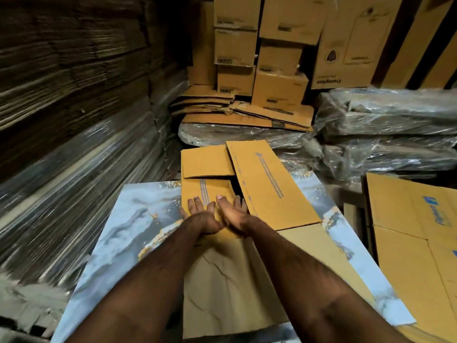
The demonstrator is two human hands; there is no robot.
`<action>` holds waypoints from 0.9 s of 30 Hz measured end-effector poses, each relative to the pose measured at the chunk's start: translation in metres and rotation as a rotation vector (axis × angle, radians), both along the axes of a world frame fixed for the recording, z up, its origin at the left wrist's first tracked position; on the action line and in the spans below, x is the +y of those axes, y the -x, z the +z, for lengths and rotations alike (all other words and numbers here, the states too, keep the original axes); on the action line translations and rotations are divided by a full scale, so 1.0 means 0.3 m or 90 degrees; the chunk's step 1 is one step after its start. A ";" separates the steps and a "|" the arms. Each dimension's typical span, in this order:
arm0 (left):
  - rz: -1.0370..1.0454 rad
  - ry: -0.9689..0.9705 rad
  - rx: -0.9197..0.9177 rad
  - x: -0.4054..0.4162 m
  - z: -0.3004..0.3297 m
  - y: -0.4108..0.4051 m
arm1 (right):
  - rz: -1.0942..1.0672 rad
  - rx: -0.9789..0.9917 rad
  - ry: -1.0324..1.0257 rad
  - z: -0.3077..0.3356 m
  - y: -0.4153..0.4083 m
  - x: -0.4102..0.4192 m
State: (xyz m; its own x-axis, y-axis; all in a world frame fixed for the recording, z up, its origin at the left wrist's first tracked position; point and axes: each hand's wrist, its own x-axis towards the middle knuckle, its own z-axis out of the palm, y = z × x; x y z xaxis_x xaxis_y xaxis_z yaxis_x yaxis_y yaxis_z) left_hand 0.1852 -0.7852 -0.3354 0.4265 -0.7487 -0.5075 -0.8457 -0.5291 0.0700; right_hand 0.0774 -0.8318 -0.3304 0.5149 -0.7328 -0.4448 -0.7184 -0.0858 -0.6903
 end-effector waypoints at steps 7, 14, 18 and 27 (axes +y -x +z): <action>-0.006 -0.051 -0.020 -0.105 0.041 0.051 | -0.025 0.006 0.193 0.009 -0.018 -0.102; -0.066 -0.025 -0.003 -0.272 0.031 0.156 | -0.002 0.056 0.498 0.141 0.173 -0.318; -0.043 -0.016 -0.034 -0.320 -0.048 0.180 | -0.036 0.172 0.607 0.154 0.326 -0.493; -0.030 -0.003 -0.047 -0.334 -0.121 0.164 | 0.017 0.272 0.267 -0.103 0.458 -0.614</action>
State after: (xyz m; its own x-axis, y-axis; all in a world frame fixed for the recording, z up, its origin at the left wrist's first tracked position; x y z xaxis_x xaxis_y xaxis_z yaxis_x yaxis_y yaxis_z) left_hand 0.1359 -0.8853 -0.3717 0.4275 -0.7666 -0.4791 -0.8722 -0.4892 0.0045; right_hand -0.0599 -1.0161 -0.3614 0.3754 -0.8795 -0.2925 -0.9186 -0.3109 -0.2441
